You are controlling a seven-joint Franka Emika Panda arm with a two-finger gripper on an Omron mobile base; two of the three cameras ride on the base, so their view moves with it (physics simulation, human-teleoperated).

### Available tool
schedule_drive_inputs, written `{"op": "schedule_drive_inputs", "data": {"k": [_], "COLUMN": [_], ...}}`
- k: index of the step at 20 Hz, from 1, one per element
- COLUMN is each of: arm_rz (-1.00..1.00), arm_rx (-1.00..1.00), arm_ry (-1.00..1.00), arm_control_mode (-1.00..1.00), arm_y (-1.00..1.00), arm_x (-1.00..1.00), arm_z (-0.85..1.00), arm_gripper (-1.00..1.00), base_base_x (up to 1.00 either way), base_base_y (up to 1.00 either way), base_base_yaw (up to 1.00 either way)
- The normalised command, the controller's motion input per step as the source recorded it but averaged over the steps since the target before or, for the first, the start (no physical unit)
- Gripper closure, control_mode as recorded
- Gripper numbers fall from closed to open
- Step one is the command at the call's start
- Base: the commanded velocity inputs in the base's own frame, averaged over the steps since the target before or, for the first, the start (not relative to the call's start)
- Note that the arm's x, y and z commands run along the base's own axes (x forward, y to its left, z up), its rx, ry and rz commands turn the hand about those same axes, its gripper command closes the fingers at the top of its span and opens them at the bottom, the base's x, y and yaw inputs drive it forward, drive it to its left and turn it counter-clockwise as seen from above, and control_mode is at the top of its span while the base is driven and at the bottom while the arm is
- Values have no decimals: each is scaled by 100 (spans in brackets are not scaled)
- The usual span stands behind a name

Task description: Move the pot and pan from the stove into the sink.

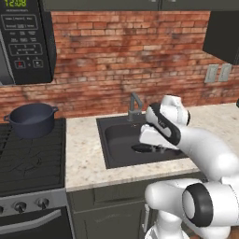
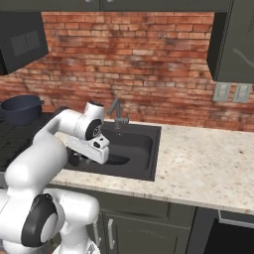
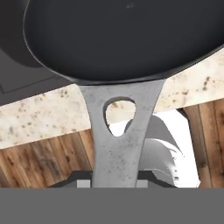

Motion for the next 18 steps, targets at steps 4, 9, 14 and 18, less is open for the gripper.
{"op": "schedule_drive_inputs", "data": {"k": [4,9,14,18], "arm_rz": [0,0,0,0], "arm_rx": [0,0,0,0], "arm_ry": [-1,-3,-3,-2], "arm_control_mode": [-100,-100,-100,-100], "arm_y": [3,4,3,0], "arm_x": [44,51,51,32], "arm_z": [-37,-34,-31,-26], "arm_gripper": [100,100,100,100], "base_base_x": [0,0,0,0], "base_base_y": [0,0,0,0], "base_base_yaw": [0,0,0,0]}}
